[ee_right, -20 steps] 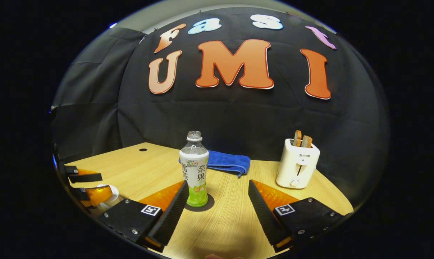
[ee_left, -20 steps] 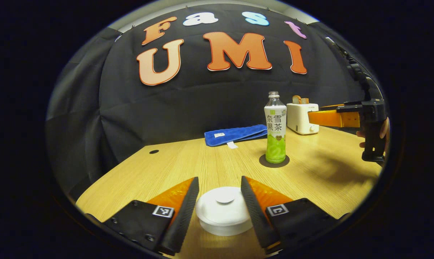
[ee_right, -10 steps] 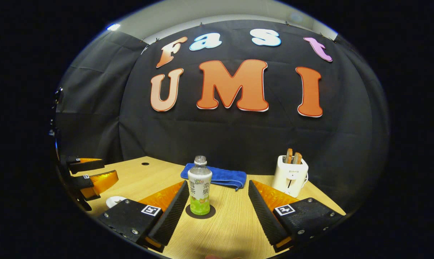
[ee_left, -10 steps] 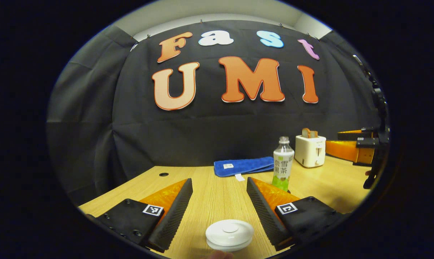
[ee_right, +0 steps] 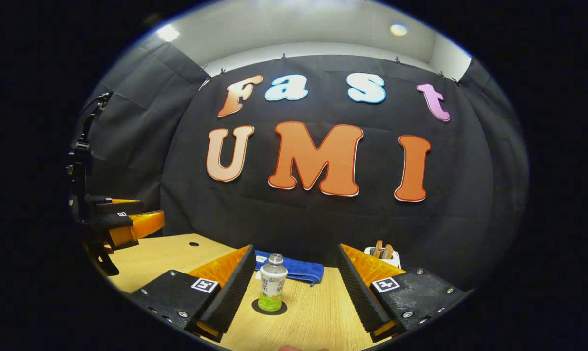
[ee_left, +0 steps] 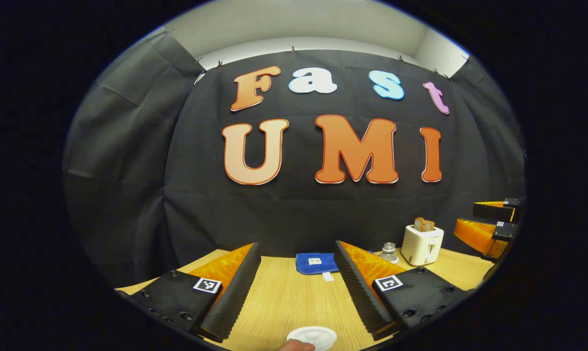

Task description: Open the teacup lid with one hand, grasp the water bottle and pour water into the teacup with the other hand; after pouring, place the water bottle on the coaster and then close the teacup lid.

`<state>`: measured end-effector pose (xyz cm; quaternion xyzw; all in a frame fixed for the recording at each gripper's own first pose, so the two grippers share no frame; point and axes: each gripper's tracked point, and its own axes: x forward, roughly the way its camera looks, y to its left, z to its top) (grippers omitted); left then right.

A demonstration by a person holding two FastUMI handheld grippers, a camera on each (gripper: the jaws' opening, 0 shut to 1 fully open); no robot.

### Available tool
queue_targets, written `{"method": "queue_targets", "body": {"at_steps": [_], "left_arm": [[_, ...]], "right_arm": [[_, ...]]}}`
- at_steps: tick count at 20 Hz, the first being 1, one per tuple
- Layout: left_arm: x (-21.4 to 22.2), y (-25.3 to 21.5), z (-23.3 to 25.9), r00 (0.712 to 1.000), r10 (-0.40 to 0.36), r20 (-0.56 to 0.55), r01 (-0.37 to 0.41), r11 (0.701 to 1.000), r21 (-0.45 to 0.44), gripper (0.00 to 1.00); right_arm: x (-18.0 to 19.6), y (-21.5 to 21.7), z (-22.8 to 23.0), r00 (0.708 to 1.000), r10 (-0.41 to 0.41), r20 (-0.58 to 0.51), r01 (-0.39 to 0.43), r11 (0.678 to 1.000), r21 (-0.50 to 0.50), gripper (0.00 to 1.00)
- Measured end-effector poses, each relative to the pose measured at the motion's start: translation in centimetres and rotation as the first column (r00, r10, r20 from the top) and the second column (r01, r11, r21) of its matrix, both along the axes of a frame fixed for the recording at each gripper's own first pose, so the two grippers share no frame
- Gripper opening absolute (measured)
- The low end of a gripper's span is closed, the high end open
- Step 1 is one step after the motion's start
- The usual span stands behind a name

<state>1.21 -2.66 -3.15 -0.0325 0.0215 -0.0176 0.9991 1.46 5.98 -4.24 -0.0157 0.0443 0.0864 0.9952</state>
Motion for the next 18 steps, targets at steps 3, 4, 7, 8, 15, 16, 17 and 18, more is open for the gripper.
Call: {"method": "queue_targets", "body": {"at_steps": [3,4,7,8,15,16,17,18], "left_arm": [[-0.3,1.0,1.7,1.000,0.012,0.014,-0.012,1.000,-0.011,0.98],[-0.4,1.2,2.3,1.000,0.017,0.026,-0.017,1.000,-0.006,0.98],[-0.6,1.4,2.7,0.999,0.028,0.041,-0.029,1.000,0.009,1.00],[-0.7,1.3,2.8,0.999,0.024,0.041,-0.025,1.000,0.008,0.98],[-0.3,0.2,4.4,0.998,0.013,0.067,-0.015,1.000,0.027,0.93],[-0.3,-0.2,4.8,0.997,0.006,0.071,-0.008,1.000,0.028,0.93],[-0.2,-0.4,4.9,0.997,0.001,0.072,-0.003,0.999,0.032,0.92],[-0.2,-0.6,4.9,0.997,-0.001,0.072,-0.001,0.999,0.035,0.92]], "right_arm": [[-0.4,-0.7,1.6,1.000,-0.016,0.013,0.015,1.000,0.017,0.99],[-0.5,-0.8,2.0,1.000,-0.020,0.019,0.019,0.999,0.026,0.99],[-0.7,-1.4,2.3,0.999,-0.040,0.026,0.039,0.998,0.040,0.99],[-0.6,-1.8,2.1,0.998,-0.051,0.025,0.050,0.998,0.038,1.00],[-0.9,-1.5,1.5,0.999,-0.050,0.021,0.050,0.999,0.017,0.99],[-1.0,-1.7,1.6,0.998,-0.055,0.022,0.054,0.998,0.015,0.99],[-1.0,-2.0,1.8,0.998,-0.062,0.026,0.061,0.998,0.014,0.99],[-1.0,-2.2,2.0,0.997,-0.067,0.032,0.067,0.998,0.012,0.99]]}}
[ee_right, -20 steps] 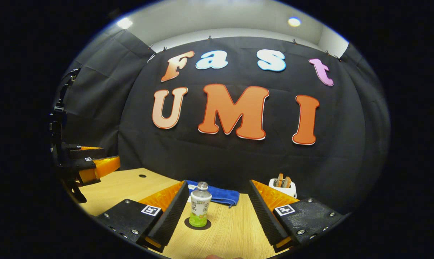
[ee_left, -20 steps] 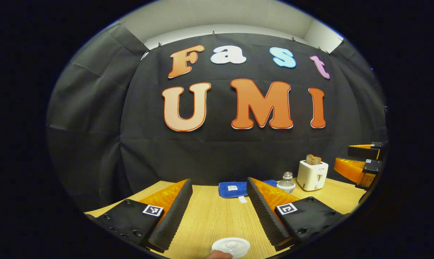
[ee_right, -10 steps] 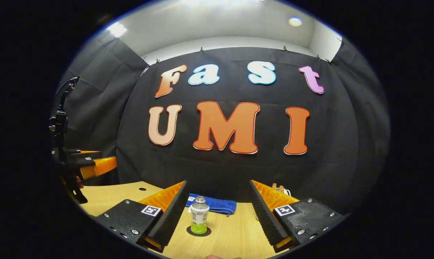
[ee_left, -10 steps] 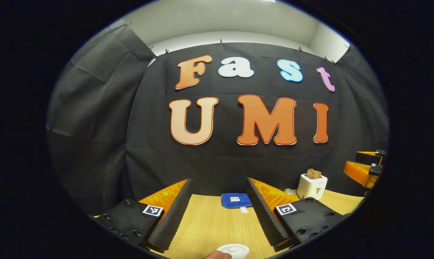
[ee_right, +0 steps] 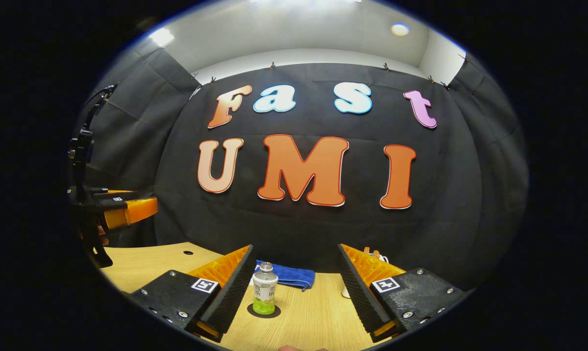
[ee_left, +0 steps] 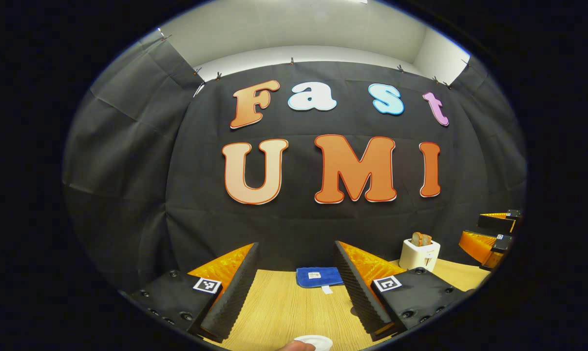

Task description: Open the teacup lid with one hand, grasp the water bottle and pour water into the teacup with the other hand; after pouring, place the water bottle on the coaster and then close the teacup lid.

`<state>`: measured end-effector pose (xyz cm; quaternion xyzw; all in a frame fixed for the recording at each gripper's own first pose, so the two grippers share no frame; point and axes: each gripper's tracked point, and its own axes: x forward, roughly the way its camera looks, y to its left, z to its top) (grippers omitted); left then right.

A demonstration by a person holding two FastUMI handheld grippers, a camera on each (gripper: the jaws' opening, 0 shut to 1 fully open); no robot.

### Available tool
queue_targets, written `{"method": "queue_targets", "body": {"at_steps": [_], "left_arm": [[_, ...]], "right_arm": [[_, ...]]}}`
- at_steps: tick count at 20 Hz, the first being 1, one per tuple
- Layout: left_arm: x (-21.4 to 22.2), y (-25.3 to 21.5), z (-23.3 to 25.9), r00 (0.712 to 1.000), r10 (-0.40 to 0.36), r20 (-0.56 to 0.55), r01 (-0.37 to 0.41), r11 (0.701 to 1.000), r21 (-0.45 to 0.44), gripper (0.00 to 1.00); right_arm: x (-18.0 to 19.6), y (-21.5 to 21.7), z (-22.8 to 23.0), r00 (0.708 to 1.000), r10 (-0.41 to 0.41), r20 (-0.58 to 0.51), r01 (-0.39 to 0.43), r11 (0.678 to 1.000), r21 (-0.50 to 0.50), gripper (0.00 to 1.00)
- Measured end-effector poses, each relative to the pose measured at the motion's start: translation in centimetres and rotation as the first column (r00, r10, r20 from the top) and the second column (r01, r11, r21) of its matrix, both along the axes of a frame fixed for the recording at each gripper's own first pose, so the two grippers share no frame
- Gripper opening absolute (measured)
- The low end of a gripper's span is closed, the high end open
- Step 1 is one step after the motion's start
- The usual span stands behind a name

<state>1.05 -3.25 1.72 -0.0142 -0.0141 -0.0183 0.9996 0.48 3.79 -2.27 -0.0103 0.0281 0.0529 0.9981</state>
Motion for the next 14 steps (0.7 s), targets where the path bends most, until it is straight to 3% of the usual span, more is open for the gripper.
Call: {"method": "queue_targets", "body": {"at_steps": [5,6,12,13,14], "left_arm": [[0.0,-0.3,-0.2,1.000,-0.011,-0.002,0.010,1.000,-0.015,0.93],[-0.1,-0.2,-0.3,1.000,-0.007,-0.005,0.007,1.000,-0.018,0.98],[-0.3,0.4,-0.7,1.000,0.003,0.002,-0.003,1.000,-0.024,0.98],[-0.3,0.3,-0.6,1.000,-0.001,0.005,0.001,1.000,-0.021,0.93],[-0.4,0.4,-0.5,1.000,0.000,0.012,0.001,1.000,-0.014,0.98]], "right_arm": [[-0.3,-0.5,-0.3,1.000,-0.007,-0.004,0.007,1.000,0.010,0.99],[-0.3,-0.6,-0.5,1.000,-0.007,-0.008,0.007,1.000,0.011,0.99],[-0.2,-0.8,-0.3,1.000,-0.018,-0.004,0.018,1.000,0.009,0.99],[-0.2,-0.8,-0.5,1.000,-0.019,-0.005,0.019,1.000,0.012,0.99],[-0.2,-0.6,-0.5,1.000,-0.015,-0.006,0.015,1.000,0.014,0.99]]}}
